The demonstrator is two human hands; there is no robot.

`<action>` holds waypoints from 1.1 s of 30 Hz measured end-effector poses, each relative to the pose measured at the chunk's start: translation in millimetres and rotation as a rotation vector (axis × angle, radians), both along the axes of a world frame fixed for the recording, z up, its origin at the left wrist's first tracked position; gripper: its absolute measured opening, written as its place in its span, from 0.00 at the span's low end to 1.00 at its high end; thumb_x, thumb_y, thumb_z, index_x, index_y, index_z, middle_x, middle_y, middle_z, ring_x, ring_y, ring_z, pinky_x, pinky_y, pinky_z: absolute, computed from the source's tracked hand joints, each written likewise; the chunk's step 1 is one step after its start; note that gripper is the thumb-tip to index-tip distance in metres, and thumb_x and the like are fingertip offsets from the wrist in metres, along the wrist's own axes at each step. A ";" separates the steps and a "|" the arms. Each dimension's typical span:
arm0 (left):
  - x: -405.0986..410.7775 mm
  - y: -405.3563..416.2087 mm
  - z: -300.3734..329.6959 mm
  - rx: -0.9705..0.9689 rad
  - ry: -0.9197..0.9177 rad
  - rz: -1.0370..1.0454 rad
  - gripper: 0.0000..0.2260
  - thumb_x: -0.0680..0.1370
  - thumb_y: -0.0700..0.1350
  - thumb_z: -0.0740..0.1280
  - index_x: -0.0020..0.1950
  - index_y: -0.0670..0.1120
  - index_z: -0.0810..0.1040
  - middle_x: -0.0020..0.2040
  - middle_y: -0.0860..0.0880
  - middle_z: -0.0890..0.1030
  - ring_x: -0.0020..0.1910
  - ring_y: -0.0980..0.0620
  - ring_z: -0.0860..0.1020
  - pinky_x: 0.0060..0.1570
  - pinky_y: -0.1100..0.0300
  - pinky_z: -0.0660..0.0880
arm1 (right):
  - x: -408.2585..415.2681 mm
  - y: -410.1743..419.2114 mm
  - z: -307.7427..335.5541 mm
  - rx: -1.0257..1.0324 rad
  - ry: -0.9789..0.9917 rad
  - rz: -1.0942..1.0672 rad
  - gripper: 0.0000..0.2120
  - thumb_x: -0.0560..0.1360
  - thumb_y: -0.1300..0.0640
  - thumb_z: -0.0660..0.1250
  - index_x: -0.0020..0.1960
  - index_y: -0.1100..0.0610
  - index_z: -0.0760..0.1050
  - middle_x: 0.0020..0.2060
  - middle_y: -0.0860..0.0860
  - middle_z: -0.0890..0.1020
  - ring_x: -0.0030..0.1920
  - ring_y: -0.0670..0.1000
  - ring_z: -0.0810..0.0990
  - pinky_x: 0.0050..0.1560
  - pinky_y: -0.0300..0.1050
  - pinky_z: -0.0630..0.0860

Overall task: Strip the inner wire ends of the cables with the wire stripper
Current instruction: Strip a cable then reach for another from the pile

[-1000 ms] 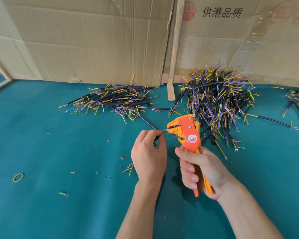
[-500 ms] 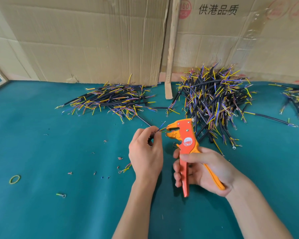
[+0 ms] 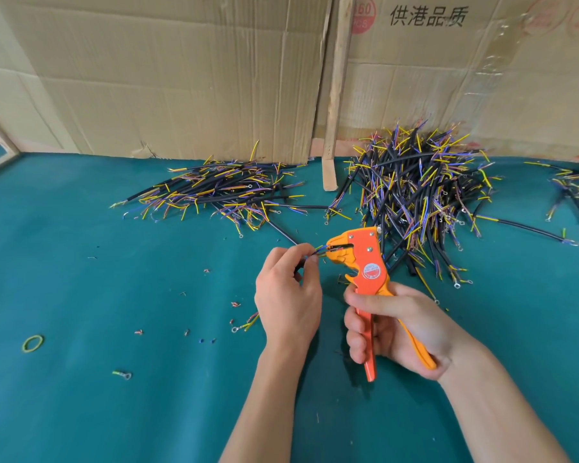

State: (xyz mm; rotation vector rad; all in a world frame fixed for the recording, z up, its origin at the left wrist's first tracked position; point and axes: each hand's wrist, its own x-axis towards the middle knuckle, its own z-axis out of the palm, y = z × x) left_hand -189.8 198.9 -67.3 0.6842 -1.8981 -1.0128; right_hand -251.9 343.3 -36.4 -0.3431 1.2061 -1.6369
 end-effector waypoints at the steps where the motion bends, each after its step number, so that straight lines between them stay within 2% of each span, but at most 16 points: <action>1: -0.1 -0.2 0.0 -0.003 -0.002 0.000 0.05 0.77 0.40 0.71 0.48 0.49 0.84 0.41 0.52 0.79 0.40 0.51 0.77 0.43 0.50 0.76 | 0.7 -0.9 -0.7 0.006 -0.003 -0.015 0.09 0.71 0.59 0.74 0.43 0.59 0.74 0.33 0.60 0.72 0.29 0.58 0.73 0.31 0.52 0.75; 3: -0.6 -0.1 0.4 0.000 0.000 -0.002 0.05 0.77 0.40 0.71 0.47 0.49 0.84 0.41 0.52 0.79 0.40 0.51 0.77 0.43 0.51 0.76 | 1.9 -2.2 -1.4 0.012 -0.006 -0.038 0.12 0.71 0.57 0.74 0.42 0.59 0.71 0.31 0.59 0.71 0.27 0.56 0.71 0.29 0.50 0.73; 7: -1.2 -0.1 0.2 0.005 0.002 -0.005 0.05 0.78 0.39 0.71 0.48 0.49 0.84 0.41 0.52 0.79 0.40 0.51 0.77 0.43 0.50 0.76 | 3.0 -2.4 -1.6 -0.011 0.006 -0.025 0.18 0.67 0.52 0.80 0.41 0.59 0.73 0.31 0.58 0.71 0.27 0.56 0.71 0.29 0.49 0.73; 10: -1.1 -0.7 -1.0 0.002 -0.001 0.001 0.05 0.77 0.39 0.71 0.48 0.48 0.85 0.41 0.52 0.80 0.40 0.50 0.77 0.43 0.50 0.76 | 1.4 -0.3 -2.2 -0.039 0.018 0.013 0.22 0.64 0.52 0.83 0.45 0.60 0.73 0.33 0.60 0.72 0.29 0.57 0.73 0.31 0.51 0.75; 14: -0.9 -0.9 -0.9 0.002 0.000 0.002 0.05 0.77 0.39 0.71 0.47 0.49 0.85 0.41 0.52 0.80 0.39 0.51 0.77 0.43 0.51 0.76 | 0.4 -0.7 -3.2 -0.045 0.030 0.020 0.13 0.70 0.58 0.77 0.46 0.60 0.75 0.34 0.60 0.73 0.30 0.58 0.73 0.32 0.52 0.75; 17: -0.7 -1.3 -1.4 -0.013 0.000 -0.001 0.05 0.77 0.39 0.71 0.47 0.48 0.85 0.41 0.52 0.80 0.39 0.51 0.77 0.43 0.51 0.75 | 0.3 -1.5 -5.5 -0.036 0.023 -0.004 0.10 0.72 0.58 0.75 0.42 0.59 0.74 0.33 0.60 0.72 0.29 0.57 0.72 0.31 0.51 0.74; 23: -1.6 -3.5 -3.9 -0.021 0.004 -0.005 0.04 0.77 0.40 0.72 0.47 0.49 0.85 0.40 0.52 0.80 0.39 0.52 0.77 0.42 0.54 0.74 | 4.7 -7.4 -6.6 0.008 0.059 -0.086 0.17 0.71 0.54 0.75 0.34 0.56 0.68 0.27 0.55 0.67 0.22 0.53 0.64 0.25 0.43 0.65; 26: -2.5 -4.0 -3.1 -0.021 0.012 -0.008 0.04 0.76 0.39 0.73 0.46 0.48 0.85 0.39 0.53 0.81 0.38 0.54 0.77 0.42 0.61 0.73 | 5.0 -7.9 -7.3 0.006 0.101 -0.126 0.22 0.69 0.52 0.78 0.32 0.56 0.64 0.25 0.53 0.64 0.20 0.50 0.61 0.22 0.39 0.62; 28: -3.3 -3.8 -0.6 -0.024 0.023 -0.002 0.05 0.76 0.38 0.72 0.45 0.47 0.85 0.40 0.53 0.81 0.39 0.54 0.77 0.42 0.68 0.71 | 5.6 -6.5 -4.8 -0.074 0.053 -0.093 0.21 0.65 0.52 0.82 0.37 0.58 0.69 0.27 0.56 0.69 0.23 0.53 0.67 0.25 0.44 0.68; 30: -3.3 -2.5 5.0 0.032 0.022 0.013 0.06 0.76 0.37 0.71 0.46 0.47 0.86 0.40 0.53 0.82 0.41 0.57 0.78 0.43 0.73 0.69 | 3.6 -4.1 -1.2 -0.196 -0.012 -0.074 0.23 0.62 0.54 0.84 0.45 0.60 0.74 0.33 0.59 0.74 0.30 0.58 0.74 0.32 0.52 0.76; 31: -5.1 -1.9 9.3 0.076 0.013 0.014 0.07 0.76 0.37 0.70 0.46 0.47 0.86 0.41 0.53 0.83 0.42 0.58 0.78 0.44 0.73 0.69 | 0.9 -1.9 0.1 -0.258 -0.025 -0.072 0.23 0.62 0.54 0.84 0.47 0.60 0.75 0.35 0.60 0.75 0.33 0.60 0.76 0.37 0.54 0.78; 33: -16.8 1.9 22.5 0.155 -0.032 -0.004 0.09 0.76 0.37 0.68 0.48 0.48 0.86 0.41 0.52 0.84 0.39 0.58 0.79 0.47 0.65 0.73 | -5.9 5.5 2.5 -0.397 -0.043 -0.054 0.21 0.66 0.56 0.82 0.51 0.60 0.74 0.39 0.59 0.76 0.38 0.60 0.78 0.43 0.54 0.79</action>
